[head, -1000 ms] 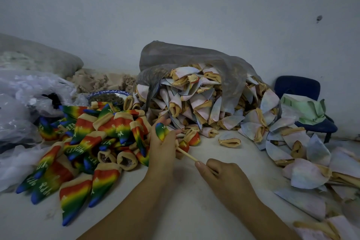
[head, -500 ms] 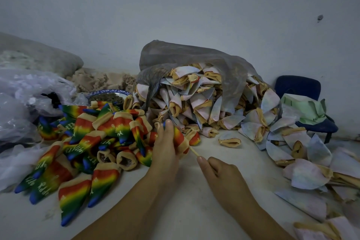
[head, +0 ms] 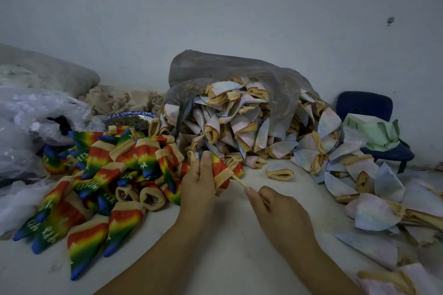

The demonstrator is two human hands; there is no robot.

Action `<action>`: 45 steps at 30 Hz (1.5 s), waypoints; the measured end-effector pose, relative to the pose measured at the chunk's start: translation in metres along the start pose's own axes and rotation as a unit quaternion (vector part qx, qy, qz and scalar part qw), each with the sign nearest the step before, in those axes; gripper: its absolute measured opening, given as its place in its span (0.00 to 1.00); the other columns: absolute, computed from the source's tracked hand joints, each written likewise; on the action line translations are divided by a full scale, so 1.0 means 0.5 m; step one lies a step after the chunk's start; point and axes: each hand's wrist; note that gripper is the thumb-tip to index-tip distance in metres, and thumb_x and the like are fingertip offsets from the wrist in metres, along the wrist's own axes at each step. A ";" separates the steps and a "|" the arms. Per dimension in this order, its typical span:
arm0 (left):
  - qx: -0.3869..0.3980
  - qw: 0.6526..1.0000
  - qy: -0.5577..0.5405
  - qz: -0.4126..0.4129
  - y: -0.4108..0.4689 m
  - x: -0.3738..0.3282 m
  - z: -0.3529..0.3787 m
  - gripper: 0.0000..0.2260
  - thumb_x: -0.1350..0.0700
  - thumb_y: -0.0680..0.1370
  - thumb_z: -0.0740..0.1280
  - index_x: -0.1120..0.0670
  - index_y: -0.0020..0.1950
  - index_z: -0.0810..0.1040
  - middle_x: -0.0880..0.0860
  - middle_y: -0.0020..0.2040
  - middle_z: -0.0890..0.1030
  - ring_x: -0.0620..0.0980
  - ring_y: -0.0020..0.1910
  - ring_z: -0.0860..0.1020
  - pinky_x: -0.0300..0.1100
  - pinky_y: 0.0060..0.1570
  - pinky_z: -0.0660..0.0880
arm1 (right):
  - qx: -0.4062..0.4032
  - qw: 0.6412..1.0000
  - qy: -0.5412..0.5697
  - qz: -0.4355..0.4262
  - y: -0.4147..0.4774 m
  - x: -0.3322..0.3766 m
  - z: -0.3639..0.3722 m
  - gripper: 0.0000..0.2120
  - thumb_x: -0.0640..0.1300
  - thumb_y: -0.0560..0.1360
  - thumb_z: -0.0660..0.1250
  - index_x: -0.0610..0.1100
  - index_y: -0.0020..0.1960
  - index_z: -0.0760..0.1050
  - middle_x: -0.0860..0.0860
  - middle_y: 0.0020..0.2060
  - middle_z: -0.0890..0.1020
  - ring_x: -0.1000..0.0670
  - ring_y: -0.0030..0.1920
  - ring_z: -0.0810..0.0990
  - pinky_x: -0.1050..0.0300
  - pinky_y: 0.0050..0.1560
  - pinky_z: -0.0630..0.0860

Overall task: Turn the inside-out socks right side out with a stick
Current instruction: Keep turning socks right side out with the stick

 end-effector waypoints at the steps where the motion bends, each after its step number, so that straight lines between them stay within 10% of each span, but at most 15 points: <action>1: -0.001 1.000 -0.017 -0.003 -0.001 -0.001 0.000 0.21 0.33 0.73 0.54 0.46 0.41 0.79 0.44 0.35 0.81 0.36 0.36 0.79 0.29 0.35 0.71 | 0.000 1.000 0.001 0.001 0.001 -0.001 -0.002 0.29 0.73 0.68 0.38 0.49 0.31 0.60 0.51 0.23 0.67 0.54 0.25 0.67 0.59 0.28 0.64; 6: 0.061 0.998 -0.024 -0.021 0.003 0.005 0.003 0.11 0.32 0.69 0.60 0.31 0.40 0.80 0.38 0.38 0.82 0.46 0.46 0.80 0.42 0.48 0.77 | -0.016 1.000 0.008 -0.007 0.001 -0.005 -0.008 0.29 0.72 0.68 0.39 0.49 0.31 0.60 0.50 0.24 0.67 0.52 0.27 0.70 0.57 0.29 0.65; 19: 0.127 0.991 -0.035 -0.027 -0.011 -0.005 0.011 0.17 0.32 0.70 0.59 0.42 0.32 0.77 0.47 0.33 0.76 0.47 0.39 0.76 0.56 0.55 0.76 | 0.043 0.977 0.202 0.044 -0.020 0.041 0.025 0.22 0.63 0.77 0.53 0.50 0.32 0.67 0.52 0.24 0.72 0.57 0.27 0.72 0.60 0.30 0.67; 25: 0.099 0.994 -0.015 -0.050 -0.011 0.004 0.010 0.20 0.28 0.68 0.56 0.39 0.33 0.81 0.41 0.30 0.79 0.41 0.35 0.78 0.37 0.41 0.72 | 0.053 0.990 0.129 -0.010 -0.005 0.016 -0.002 0.24 0.68 0.73 0.49 0.50 0.32 0.64 0.51 0.25 0.73 0.53 0.28 0.72 0.58 0.31 0.67; 29: 0.076 0.992 -0.033 -0.098 -0.004 0.001 -0.001 0.30 0.25 0.67 0.63 0.52 0.42 0.83 0.53 0.41 0.85 0.54 0.46 0.82 0.50 0.53 0.78 | 0.060 0.994 0.044 -0.083 0.005 -0.003 -0.019 0.26 0.72 0.69 0.40 0.52 0.32 0.60 0.51 0.25 0.69 0.52 0.28 0.71 0.57 0.30 0.65; 32: 0.085 0.991 -0.013 -0.099 -0.002 -0.001 -0.004 0.26 0.33 0.76 0.62 0.51 0.31 0.84 0.51 0.31 0.82 0.45 0.33 0.79 0.41 0.38 0.77 | 0.065 0.992 0.034 -0.100 0.006 -0.007 -0.019 0.25 0.72 0.69 0.39 0.53 0.32 0.59 0.51 0.25 0.69 0.51 0.29 0.71 0.58 0.30 0.64; 36: 0.119 0.990 -0.007 -0.073 -0.016 -0.003 0.009 0.29 0.36 0.80 0.55 0.48 0.28 0.82 0.45 0.23 0.72 0.40 0.23 0.67 0.35 0.29 0.64 | 0.059 0.993 0.065 -0.083 0.001 0.006 -0.008 0.27 0.72 0.68 0.40 0.52 0.34 0.63 0.51 0.27 0.72 0.52 0.31 0.73 0.55 0.34 0.69; 45: 0.126 0.986 0.030 -0.101 -0.021 -0.005 0.026 0.31 0.39 0.82 0.52 0.47 0.25 0.80 0.45 0.23 0.75 0.42 0.28 0.72 0.36 0.32 0.69 | 0.094 0.983 0.158 0.010 -0.011 0.033 0.003 0.22 0.63 0.77 0.54 0.48 0.36 0.71 0.50 0.32 0.78 0.52 0.35 0.77 0.54 0.41 0.74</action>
Point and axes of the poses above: each hand's wrist, its own y-axis towards the middle knuckle, its own z-axis out of the palm, x = y × z
